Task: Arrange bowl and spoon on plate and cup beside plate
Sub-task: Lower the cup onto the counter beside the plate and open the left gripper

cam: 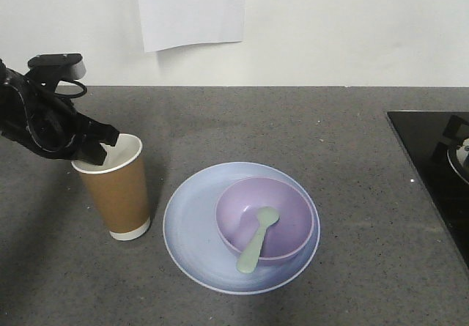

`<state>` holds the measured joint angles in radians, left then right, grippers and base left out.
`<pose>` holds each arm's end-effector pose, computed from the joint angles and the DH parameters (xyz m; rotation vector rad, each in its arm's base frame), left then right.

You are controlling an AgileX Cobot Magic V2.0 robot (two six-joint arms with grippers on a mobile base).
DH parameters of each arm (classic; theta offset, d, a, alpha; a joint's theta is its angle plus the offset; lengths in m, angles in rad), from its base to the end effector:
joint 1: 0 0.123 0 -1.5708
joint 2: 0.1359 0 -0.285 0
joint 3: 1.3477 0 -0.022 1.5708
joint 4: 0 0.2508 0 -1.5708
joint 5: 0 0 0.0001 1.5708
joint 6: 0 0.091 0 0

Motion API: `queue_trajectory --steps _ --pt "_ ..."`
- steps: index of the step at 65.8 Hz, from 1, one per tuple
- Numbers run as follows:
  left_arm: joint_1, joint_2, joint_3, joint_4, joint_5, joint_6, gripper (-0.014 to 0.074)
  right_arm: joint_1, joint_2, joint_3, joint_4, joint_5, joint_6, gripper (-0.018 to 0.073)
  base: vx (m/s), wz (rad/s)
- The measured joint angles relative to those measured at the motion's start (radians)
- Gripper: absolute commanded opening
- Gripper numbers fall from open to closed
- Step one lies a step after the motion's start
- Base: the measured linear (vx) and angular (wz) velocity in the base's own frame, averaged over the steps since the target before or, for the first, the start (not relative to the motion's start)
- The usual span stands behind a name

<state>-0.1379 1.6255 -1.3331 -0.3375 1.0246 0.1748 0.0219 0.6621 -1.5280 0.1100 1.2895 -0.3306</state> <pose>0.3285 -0.0716 0.2918 0.2568 2.7537 -0.4351 0.0136 0.0099 0.5144 -0.3756 1.8672 -0.0878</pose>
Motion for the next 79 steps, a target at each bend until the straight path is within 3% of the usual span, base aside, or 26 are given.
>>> queue_trajectory --steps 35,79 --pt "0.000 -0.017 0.003 -0.003 0.000 0.017 0.0043 0.000 0.000 0.000 0.001 0.000 0.000 -0.0005 0.00 0.00" --pt "0.000 -0.021 0.026 0.008 0.048 0.030 0.0325 0.000 0.000 0.000 0.001 0.000 0.000 -0.0005 0.00 0.00"
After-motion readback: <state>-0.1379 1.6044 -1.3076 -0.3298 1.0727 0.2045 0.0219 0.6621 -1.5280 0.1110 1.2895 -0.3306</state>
